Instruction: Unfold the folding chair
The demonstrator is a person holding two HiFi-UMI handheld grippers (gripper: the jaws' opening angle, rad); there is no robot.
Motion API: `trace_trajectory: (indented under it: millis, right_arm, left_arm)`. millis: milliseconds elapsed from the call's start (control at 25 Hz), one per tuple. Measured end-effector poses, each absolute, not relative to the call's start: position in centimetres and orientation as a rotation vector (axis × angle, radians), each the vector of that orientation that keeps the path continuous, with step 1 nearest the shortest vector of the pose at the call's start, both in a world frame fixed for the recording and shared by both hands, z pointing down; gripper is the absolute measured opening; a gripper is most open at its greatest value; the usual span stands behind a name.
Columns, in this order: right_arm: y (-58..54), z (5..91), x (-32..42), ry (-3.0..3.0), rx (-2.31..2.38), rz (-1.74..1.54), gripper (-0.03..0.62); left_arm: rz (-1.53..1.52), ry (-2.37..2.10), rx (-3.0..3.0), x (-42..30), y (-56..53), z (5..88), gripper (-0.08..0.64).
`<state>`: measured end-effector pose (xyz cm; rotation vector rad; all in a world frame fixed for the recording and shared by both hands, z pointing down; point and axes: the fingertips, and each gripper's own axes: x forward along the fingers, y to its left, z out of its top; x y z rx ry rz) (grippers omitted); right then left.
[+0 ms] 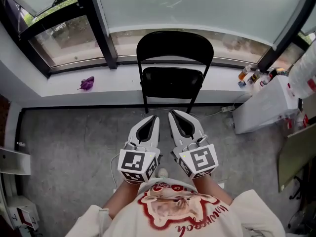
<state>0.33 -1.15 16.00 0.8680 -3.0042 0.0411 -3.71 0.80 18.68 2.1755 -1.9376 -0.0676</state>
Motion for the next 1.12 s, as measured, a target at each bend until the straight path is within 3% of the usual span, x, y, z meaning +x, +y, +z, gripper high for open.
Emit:
trace_trajectory:
  millis: [600,1120]
  right_arm:
    - [-3.4,18.3,-2.7,-3.002,0.793,0.067,0.021]
    - [-18.3,19.0,-13.5,-2.977,0.874,0.099,0.021]
  left_arm:
    - [-0.086,-1.966,2.121,-6.8,-1.6,20.8,0.005]
    - [-0.072,-1.923,2.229,-16.4,-18.4,20.5,0.005]
